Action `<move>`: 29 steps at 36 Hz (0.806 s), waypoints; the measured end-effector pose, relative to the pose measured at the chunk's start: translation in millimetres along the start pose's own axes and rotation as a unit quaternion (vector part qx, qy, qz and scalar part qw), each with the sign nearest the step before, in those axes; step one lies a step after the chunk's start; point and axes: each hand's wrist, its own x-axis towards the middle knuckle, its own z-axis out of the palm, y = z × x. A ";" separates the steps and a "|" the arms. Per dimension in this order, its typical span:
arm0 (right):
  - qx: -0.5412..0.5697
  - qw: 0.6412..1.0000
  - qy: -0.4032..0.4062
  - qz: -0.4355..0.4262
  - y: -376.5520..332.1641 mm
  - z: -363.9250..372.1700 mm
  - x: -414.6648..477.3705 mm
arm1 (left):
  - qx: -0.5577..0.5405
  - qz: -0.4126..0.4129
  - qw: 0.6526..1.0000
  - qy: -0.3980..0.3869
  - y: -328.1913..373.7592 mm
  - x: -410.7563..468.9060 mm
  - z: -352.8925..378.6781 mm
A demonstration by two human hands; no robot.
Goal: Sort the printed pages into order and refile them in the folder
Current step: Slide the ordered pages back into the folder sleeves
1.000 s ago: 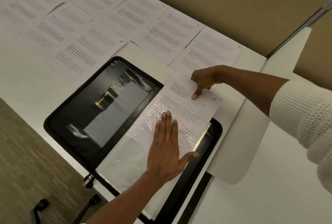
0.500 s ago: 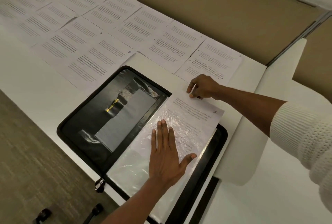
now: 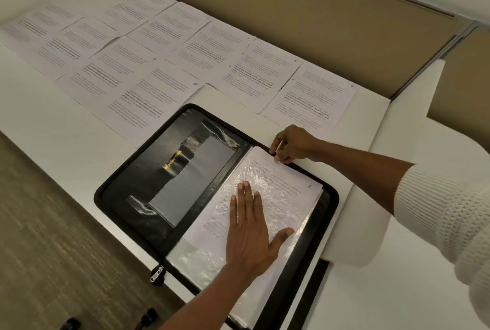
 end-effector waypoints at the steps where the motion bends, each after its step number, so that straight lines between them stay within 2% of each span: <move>1: -0.002 1.000 0.001 -0.001 -0.3 1.4 -1.2 | 0.002 0.001 1.000 0.001 -0.5 -0.1 0.4; 10: -0.015 1.000 0.024 -0.006 -7.0 12.9 -13.2 | -0.003 0.003 1.000 0.009 -2.3 1.2 -0.1; 16: -0.093 0.993 0.050 -0.045 -10.5 27.3 -18.1 | 0.004 0.010 1.000 -0.004 -1.3 0.9 -3.5; 23: -0.119 0.989 0.080 -0.037 -14.2 37.4 -18.1 | -0.004 0.013 1.000 0.006 -3.7 0.7 -4.1; 29: -0.089 0.996 0.030 -0.003 -20.6 40.2 -21.1 | -0.019 0.010 1.000 0.003 -5.1 0.9 -4.9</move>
